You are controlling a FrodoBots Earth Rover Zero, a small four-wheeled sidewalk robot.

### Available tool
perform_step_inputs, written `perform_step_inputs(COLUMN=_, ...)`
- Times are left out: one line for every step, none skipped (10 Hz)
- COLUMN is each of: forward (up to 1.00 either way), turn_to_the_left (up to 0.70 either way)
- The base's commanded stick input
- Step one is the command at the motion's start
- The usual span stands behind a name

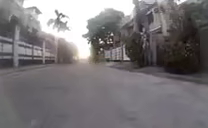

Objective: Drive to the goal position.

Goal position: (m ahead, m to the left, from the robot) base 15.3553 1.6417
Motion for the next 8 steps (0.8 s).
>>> perform_step_inputs(forward=1.00, turn_to_the_left=-0.30)
perform_step_inputs(forward=1.00, turn_to_the_left=0.01)
perform_step_inputs(forward=1.00, turn_to_the_left=0.01)
perform_step_inputs(forward=1.00, turn_to_the_left=0.01)
perform_step_inputs(forward=1.00, turn_to_the_left=0.01)
perform_step_inputs(forward=1.00, turn_to_the_left=0.01)
perform_step_inputs(forward=1.00, turn_to_the_left=0.01)
perform_step_inputs(forward=1.00, turn_to_the_left=0.01)
